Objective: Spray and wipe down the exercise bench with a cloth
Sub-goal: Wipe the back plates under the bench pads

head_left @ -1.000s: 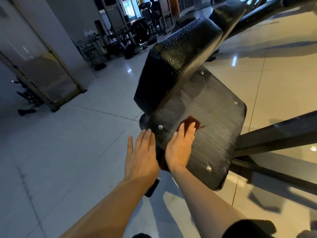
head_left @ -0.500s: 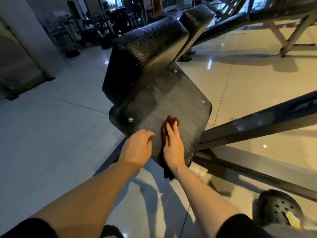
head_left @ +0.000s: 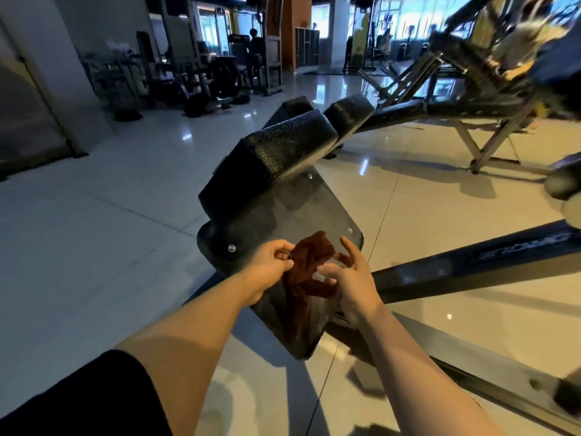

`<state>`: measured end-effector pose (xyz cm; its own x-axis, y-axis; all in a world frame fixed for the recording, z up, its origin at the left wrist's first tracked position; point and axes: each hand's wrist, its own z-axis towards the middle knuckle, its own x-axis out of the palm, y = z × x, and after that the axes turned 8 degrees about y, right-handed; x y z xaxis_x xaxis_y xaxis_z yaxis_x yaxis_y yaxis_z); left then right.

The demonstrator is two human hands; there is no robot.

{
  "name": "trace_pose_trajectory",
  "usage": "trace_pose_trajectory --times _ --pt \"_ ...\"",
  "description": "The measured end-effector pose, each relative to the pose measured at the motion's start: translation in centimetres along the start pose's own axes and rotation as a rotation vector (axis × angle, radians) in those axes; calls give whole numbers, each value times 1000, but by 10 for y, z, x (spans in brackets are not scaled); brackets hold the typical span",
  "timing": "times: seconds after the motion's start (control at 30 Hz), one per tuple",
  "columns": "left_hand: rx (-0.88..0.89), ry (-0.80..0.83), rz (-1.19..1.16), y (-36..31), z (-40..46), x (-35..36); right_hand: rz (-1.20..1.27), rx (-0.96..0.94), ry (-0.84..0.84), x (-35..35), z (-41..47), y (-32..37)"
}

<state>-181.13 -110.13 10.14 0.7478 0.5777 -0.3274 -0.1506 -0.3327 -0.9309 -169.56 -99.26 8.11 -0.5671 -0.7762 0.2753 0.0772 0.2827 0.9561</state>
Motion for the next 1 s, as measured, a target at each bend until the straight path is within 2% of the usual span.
trace_pose_trajectory --times 0.1,0.17,0.3,0.47,0.57,0.77,0.83,0.87,0.93,0.97,1.0 --pt "35 116 38 -2 -2 6 -269 51 57 -13 -2 6" --pt "72 186 70 -4 -1 11 -356 49 53 -14 -6 5" --pt "108 271 134 -9 5 20 -367 4 -72 -21 -7 4" --pt "95 358 146 -10 20 31 -369 -87 -13 -34 -8 8" --pt "143 258 205 -7 31 41 -365 -97 33 -43 0 15" --pt "255 -202 264 -20 38 37 -541 -373 -186 -9 23 16" --pt "265 -330 308 -15 26 15 -587 -453 -152 18 28 2" --pt "243 -345 395 -9 19 2 -622 -471 -68 32 32 -9" --pt "192 -314 741 12 2 -28 -745 -399 182 55 38 -35" --pt "205 -276 942 22 -6 -42 -757 -322 252 62 41 -47" --pt "267 -240 1077 32 -14 -55 -673 -232 223 68 43 -57"
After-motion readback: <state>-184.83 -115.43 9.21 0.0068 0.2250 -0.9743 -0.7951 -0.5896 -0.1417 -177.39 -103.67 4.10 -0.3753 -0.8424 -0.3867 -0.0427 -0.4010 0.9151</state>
